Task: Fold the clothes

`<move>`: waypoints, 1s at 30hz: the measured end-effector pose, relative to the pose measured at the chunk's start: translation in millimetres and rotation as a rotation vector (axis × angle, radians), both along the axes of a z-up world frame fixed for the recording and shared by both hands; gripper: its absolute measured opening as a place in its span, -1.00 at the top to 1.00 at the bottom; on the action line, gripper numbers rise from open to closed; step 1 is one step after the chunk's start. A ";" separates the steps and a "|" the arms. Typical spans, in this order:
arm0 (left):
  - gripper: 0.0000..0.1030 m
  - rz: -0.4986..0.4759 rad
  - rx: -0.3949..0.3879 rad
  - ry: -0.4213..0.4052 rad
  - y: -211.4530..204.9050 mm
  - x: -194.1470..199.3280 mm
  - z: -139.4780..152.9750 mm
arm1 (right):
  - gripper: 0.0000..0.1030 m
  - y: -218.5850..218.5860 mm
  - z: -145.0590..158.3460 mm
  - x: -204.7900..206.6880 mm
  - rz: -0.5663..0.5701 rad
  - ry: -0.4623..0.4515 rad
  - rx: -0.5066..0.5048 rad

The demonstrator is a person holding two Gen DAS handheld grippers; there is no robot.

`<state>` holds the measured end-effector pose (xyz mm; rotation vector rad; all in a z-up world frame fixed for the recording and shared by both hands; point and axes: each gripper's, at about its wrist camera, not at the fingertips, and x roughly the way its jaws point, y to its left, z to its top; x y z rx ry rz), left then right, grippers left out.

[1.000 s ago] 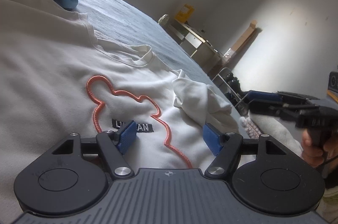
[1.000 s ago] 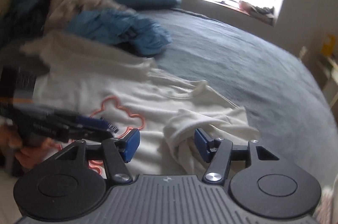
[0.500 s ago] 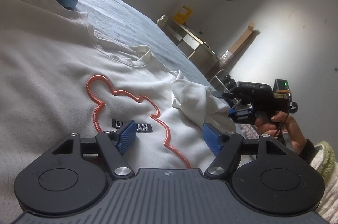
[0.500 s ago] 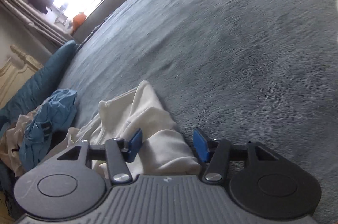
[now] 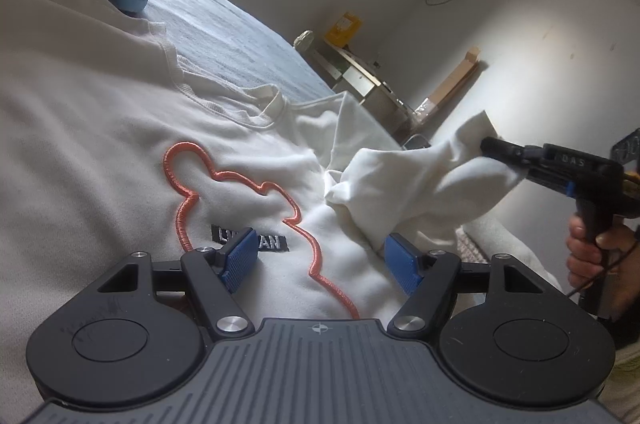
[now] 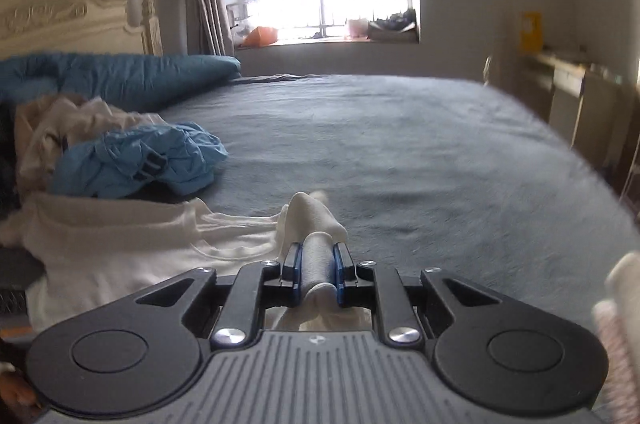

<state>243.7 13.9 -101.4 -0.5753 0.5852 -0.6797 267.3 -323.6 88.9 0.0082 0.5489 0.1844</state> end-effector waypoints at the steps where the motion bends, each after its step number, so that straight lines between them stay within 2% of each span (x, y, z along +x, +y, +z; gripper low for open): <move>1: -0.38 0.000 -0.002 0.000 0.2 0.0 -0.3 | 0.66 1.5 1.2 -1.5 -0.001 -0.002 -0.018; 2: -0.38 -0.001 -0.006 0.000 0.7 0.0 -0.7 | 0.66 2.9 2.4 -2.9 -0.002 -0.002 -0.032; 5: -0.38 -0.003 -0.019 0.001 2.6 0.0 -1.5 | 0.67 6.7 5.6 -15.5 0.034 0.003 0.023; 6: -0.38 -0.004 -0.023 0.002 3.0 0.4 -1.6 | 0.67 13.8 8.2 -26.7 0.076 -0.009 0.022; 9: -0.38 -0.004 -0.023 0.003 3.5 1.0 -1.4 | 0.67 45.6 10.8 -70.7 0.227 -0.053 -0.068; 12: -0.38 -0.005 -0.020 0.003 3.8 1.0 -1.2 | 0.67 87.1 -6.7 -120.9 0.407 -0.046 -0.233; 14: -0.38 -0.005 -0.021 0.004 4.0 0.8 -1.1 | 0.67 112.2 -26.8 -147.6 0.477 -0.039 -0.378; 17: -0.38 -0.005 -0.024 0.003 3.9 0.2 -0.9 | 0.67 126.1 -43.4 -161.2 0.509 -0.032 -0.474; 19: -0.38 -0.005 -0.028 0.003 4.1 -0.2 -0.9 | 0.67 118.6 -34.1 -153.0 0.462 -0.055 -0.463; 21: -0.38 -0.005 -0.034 0.004 4.9 -0.1 -1.2 | 0.67 96.3 -12.0 -133.7 0.368 -0.093 -0.416; 25: -0.38 -0.007 -0.035 0.003 5.5 1.4 -0.9 | 0.67 25.6 39.0 -83.5 0.153 -0.201 -0.410; 28: -0.38 -0.008 -0.035 0.003 5.4 2.0 -0.8 | 0.67 -38.2 67.3 -37.9 -0.038 -0.238 -0.447; 30: -0.39 -0.008 -0.036 0.002 5.6 2.1 -0.9 | 0.67 -88.8 76.7 -6.5 -0.179 -0.229 -0.431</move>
